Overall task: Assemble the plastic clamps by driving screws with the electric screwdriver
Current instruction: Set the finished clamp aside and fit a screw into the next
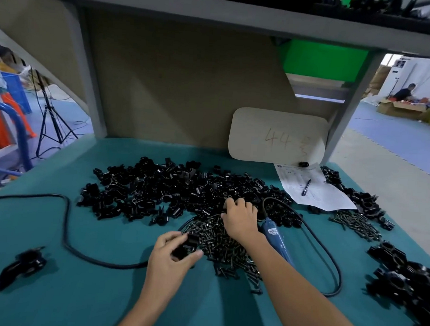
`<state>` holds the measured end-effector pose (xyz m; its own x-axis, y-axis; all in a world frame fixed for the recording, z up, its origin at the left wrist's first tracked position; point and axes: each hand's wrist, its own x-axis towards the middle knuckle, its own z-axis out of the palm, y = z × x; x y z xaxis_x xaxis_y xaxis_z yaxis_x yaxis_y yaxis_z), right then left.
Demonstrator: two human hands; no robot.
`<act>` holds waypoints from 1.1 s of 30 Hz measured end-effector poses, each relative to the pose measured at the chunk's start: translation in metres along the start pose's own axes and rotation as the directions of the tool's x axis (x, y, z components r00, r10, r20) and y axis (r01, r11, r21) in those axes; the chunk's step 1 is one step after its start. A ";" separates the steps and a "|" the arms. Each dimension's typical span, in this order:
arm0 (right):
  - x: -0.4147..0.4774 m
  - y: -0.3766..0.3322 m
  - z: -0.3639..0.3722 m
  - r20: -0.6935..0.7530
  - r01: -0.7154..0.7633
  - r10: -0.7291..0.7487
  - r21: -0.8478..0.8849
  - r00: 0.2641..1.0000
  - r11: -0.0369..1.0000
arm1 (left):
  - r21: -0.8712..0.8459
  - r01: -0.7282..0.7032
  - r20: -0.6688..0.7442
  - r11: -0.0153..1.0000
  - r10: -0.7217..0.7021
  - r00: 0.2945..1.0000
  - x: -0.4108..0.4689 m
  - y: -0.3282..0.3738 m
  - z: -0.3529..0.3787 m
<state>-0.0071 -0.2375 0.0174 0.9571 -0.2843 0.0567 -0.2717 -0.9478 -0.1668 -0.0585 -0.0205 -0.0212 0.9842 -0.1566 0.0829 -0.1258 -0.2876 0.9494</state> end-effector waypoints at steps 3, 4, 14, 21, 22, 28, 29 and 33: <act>-0.001 0.000 -0.003 -0.071 -0.011 0.020 0.119 0.997 0.993 | -0.010 -0.016 -0.028 1.000 0.015 0.999 0.002 -0.003 0.002; -0.001 0.001 -0.004 -0.103 -0.009 0.022 0.126 0.994 0.992 | -0.003 -0.016 -0.027 1.000 0.016 0.999 0.001 -0.003 0.003; 0.006 -0.001 -0.001 0.108 -0.008 -0.004 0.109 0.994 0.994 | 0.032 -0.024 0.003 0.999 0.024 1.000 -0.005 0.008 0.002; 0.006 -0.001 -0.013 -0.070 -0.115 0.151 0.367 0.986 0.923 | 0.092 -0.076 0.038 0.993 0.073 0.997 -0.005 0.006 0.005; 0.001 0.000 -0.017 -0.097 -0.106 0.169 0.464 0.981 0.880 | 0.073 -0.067 0.038 0.995 0.064 0.997 -0.005 0.006 0.005; -0.053 -0.012 -0.036 0.083 -0.125 0.194 0.968 0.977 0.218 | -0.035 -0.005 0.018 0.999 0.005 1.000 -0.009 0.013 0.004; -0.065 -0.015 -0.035 0.145 -0.152 0.170 0.988 0.975 0.031 | -0.038 -0.003 0.026 0.999 0.004 1.000 -0.010 0.014 0.003; -0.110 -0.018 -0.032 0.237 -0.198 0.061 0.908 0.970 -0.369 | -0.032 -0.012 0.103 0.999 0.016 0.995 -0.016 0.018 0.001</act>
<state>-0.1102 -0.1935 0.0454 0.9353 -0.2995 -0.1884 0.0023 0.5376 -0.8432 -0.0764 -0.0240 -0.0058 0.9639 -0.2578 0.0661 -0.1339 -0.2553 0.9575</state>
